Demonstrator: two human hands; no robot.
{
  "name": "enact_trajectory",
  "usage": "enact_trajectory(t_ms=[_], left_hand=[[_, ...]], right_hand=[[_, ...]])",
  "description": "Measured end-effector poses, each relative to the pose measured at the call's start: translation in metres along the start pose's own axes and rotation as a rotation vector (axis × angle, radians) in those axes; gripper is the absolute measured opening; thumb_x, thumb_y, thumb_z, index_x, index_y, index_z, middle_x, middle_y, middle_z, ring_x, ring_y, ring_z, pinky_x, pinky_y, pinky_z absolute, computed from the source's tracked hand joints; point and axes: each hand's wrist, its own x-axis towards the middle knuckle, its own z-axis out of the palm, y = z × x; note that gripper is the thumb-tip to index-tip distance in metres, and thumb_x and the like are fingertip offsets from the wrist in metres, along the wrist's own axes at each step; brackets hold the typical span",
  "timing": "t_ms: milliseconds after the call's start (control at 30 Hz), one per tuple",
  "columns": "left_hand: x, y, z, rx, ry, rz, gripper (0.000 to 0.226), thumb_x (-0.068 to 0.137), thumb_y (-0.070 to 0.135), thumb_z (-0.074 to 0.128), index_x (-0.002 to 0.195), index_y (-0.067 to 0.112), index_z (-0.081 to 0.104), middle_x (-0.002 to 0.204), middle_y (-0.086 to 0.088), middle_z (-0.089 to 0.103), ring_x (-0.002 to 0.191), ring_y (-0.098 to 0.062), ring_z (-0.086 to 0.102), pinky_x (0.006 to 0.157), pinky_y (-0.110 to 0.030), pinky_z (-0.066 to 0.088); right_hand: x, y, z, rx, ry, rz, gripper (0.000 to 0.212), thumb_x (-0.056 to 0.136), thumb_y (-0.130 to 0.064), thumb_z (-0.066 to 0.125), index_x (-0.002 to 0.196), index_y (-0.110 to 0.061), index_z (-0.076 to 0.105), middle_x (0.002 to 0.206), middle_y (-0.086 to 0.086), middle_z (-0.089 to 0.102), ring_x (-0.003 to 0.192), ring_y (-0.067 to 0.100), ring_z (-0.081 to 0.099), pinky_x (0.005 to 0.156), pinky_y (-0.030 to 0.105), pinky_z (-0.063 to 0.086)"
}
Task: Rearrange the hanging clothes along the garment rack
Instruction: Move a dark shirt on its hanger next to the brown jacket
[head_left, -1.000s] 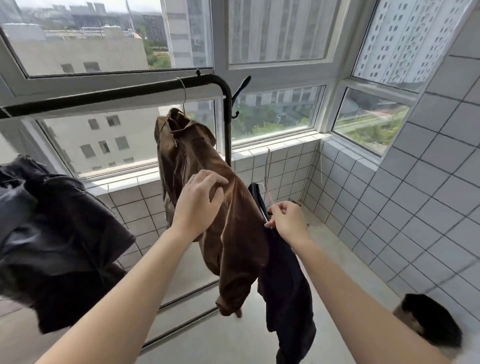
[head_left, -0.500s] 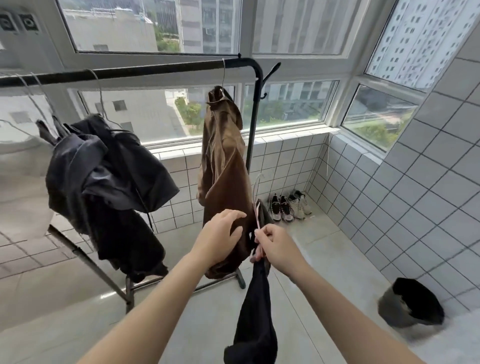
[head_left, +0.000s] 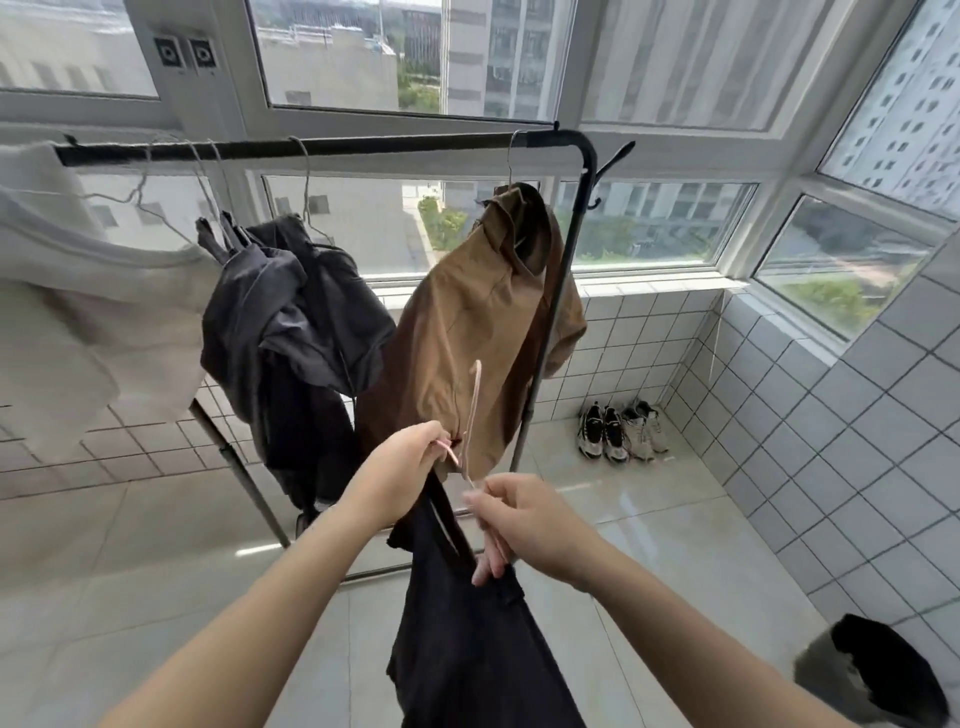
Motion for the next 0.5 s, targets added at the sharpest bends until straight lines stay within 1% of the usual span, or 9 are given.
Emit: enact_trajectory(t_ms=[33,67,100,167,233,300,367,500], left_hand=[[-0.005,-0.006,-0.006,0.026,0.004,-0.006,0.020,0.097,0.023,0.041,0.079,0.023,0.049,0.089,0.005,0.064,0.087,-0.013,0.059,0.081,-0.040,0.049],[-0.009,-0.012,-0.012,0.053,0.004,-0.017,0.021,0.097,0.025,0.040,0.080,0.021,0.051,0.085,0.005,0.062,0.083,-0.012,0.058,0.079,-0.040,0.049],[-0.012,-0.016,-0.017,0.073,-0.001,-0.027,0.022,0.098,0.026,0.040,0.081,0.020,0.053,0.083,0.006,0.061,0.081,-0.012,0.057,0.078,-0.039,0.049],[-0.015,-0.022,-0.026,0.076,0.002,-0.053,0.022,0.098,0.028,0.041,0.083,0.020,0.055,0.083,0.005,0.061,0.081,-0.012,0.057,0.079,-0.038,0.048],[-0.013,-0.024,-0.034,0.053,0.024,-0.072,0.022,0.097,0.030,0.044,0.085,0.019,0.059,0.083,0.003,0.062,0.081,-0.014,0.057,0.079,-0.037,0.048],[-0.007,-0.026,-0.041,0.023,0.056,-0.085,0.021,0.097,0.031,0.047,0.087,0.020,0.061,0.084,0.002,0.062,0.083,-0.015,0.058,0.079,-0.036,0.048],[0.000,-0.026,-0.050,0.013,0.091,-0.082,0.020,0.096,0.031,0.048,0.089,0.019,0.062,0.084,0.001,0.062,0.083,-0.016,0.057,0.079,-0.036,0.048],[0.019,-0.023,-0.051,-0.012,0.111,-0.098,0.019,0.097,0.029,0.047,0.096,0.017,0.062,0.091,0.001,0.061,0.088,-0.014,0.057,0.085,-0.033,0.046]], right_hand=[[0.002,0.000,0.002,-0.012,0.007,-0.019,0.035,0.097,-0.024,0.045,0.064,-0.014,0.044,0.037,0.000,0.051,0.047,0.026,0.065,0.069,0.050,0.055],[0.005,0.000,0.004,-0.032,0.023,-0.035,0.035,0.097,-0.025,0.045,0.063,-0.015,0.043,0.036,0.000,0.050,0.049,0.029,0.067,0.067,0.046,0.054],[0.007,0.000,0.006,-0.049,0.043,-0.048,0.036,0.097,-0.027,0.045,0.063,-0.015,0.042,0.035,0.001,0.049,0.051,0.031,0.068,0.064,0.041,0.051],[0.014,-0.001,0.012,-0.045,0.084,-0.064,0.035,0.096,-0.027,0.046,0.064,-0.014,0.043,0.035,0.003,0.045,0.048,0.029,0.068,0.057,0.035,0.046],[0.024,-0.004,0.016,0.048,0.123,-0.054,0.033,0.095,-0.025,0.048,0.065,-0.012,0.046,0.034,0.002,0.045,0.041,0.025,0.064,0.048,0.028,0.044],[0.032,-0.010,0.017,0.162,0.155,-0.048,0.032,0.096,-0.020,0.049,0.065,-0.009,0.049,0.032,-0.002,0.047,0.033,0.018,0.057,0.044,0.027,0.043],[0.042,-0.018,0.017,0.223,0.197,-0.080,0.032,0.097,-0.016,0.047,0.067,-0.006,0.052,0.029,-0.004,0.045,0.028,0.013,0.051,0.043,0.027,0.042],[0.052,-0.026,0.020,0.240,0.289,-0.113,0.027,0.097,-0.015,0.047,0.076,-0.011,0.064,0.028,-0.004,0.041,0.029,0.014,0.048,0.042,0.022,0.041]])
